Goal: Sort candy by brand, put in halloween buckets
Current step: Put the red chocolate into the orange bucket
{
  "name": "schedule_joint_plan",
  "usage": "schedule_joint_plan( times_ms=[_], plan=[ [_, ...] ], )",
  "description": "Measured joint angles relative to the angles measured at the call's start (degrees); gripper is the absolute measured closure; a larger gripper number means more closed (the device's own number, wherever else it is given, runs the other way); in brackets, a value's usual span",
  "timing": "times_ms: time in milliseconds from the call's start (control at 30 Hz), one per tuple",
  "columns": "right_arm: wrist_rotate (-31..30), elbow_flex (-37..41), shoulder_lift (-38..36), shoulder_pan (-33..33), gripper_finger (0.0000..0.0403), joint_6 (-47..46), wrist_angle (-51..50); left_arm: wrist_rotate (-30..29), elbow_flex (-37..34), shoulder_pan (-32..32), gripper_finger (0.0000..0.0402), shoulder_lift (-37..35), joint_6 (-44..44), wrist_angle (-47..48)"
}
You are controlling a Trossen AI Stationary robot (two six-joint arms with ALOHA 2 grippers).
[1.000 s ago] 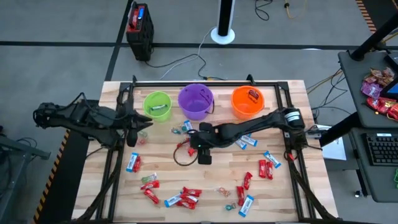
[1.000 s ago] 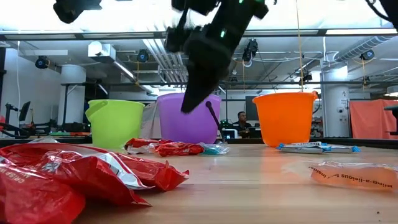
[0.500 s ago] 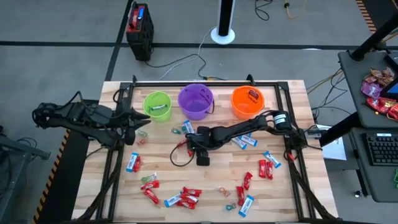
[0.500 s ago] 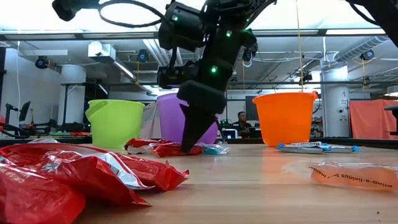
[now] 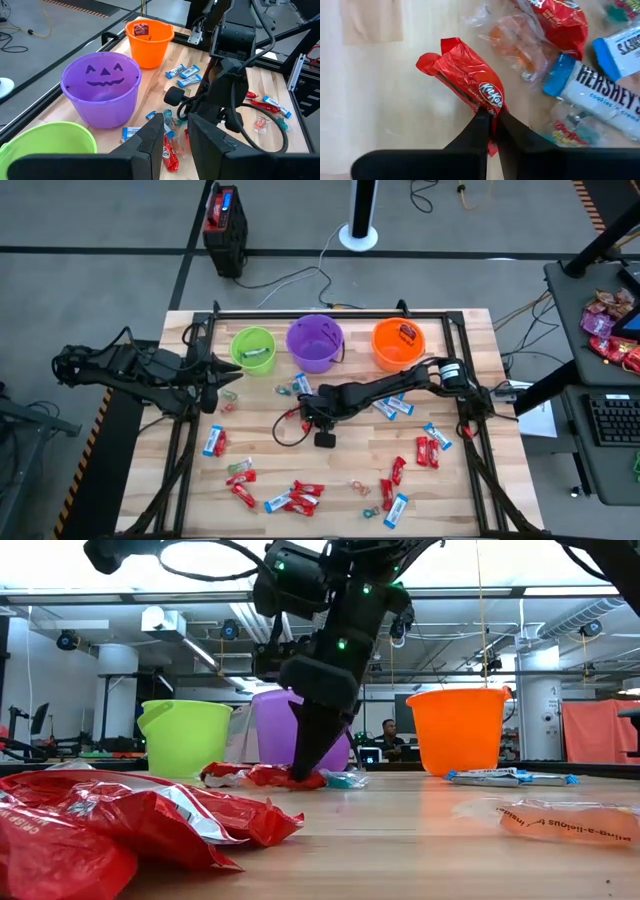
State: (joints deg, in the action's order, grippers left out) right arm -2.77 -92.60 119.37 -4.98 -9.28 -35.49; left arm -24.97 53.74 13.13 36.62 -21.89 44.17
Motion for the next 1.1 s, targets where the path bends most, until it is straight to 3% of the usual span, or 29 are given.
schedule_joint_plan(
  times_ms=[233, 333, 433, 533, 833, 1100],
  plan=[
    [-4.65, -1.96, -12.58, 1.14, 0.0390, -6.61, -1.91, -0.01, -0.02, 0.00, 0.0329, -0.02, -0.91, -0.01],
    [-9.92, -1.80, -17.96, 2.96, 0.0390, -11.85, -5.02, -0.03, -0.02, 0.00, 0.0329, -0.02, -1.21, -0.03],
    [-14.70, -1.79, -23.34, 6.57, 0.0390, -17.41, -10.30, -1.34, -0.02, 0.00, 0.0333, 0.51, -1.74, -0.14],
    [-15.36, -1.83, -27.43, 12.07, 0.0390, -21.99, -16.22, -3.78, -0.03, 0.02, 0.0343, 1.29, -3.21, -0.59],
    [-12.31, -1.33, -31.70, 28.06, 0.0390, -36.19, -46.60, -4.59, 1.85, 0.00, 0.0361, 4.48, -8.90, -1.67],
    [-12.28, 0.20, -31.45, 32.42, 0.0380, -30.73, -47.32, -7.10, 5.23, -0.10, 0.0361, 8.67, -10.55, -0.67]
  ],
)
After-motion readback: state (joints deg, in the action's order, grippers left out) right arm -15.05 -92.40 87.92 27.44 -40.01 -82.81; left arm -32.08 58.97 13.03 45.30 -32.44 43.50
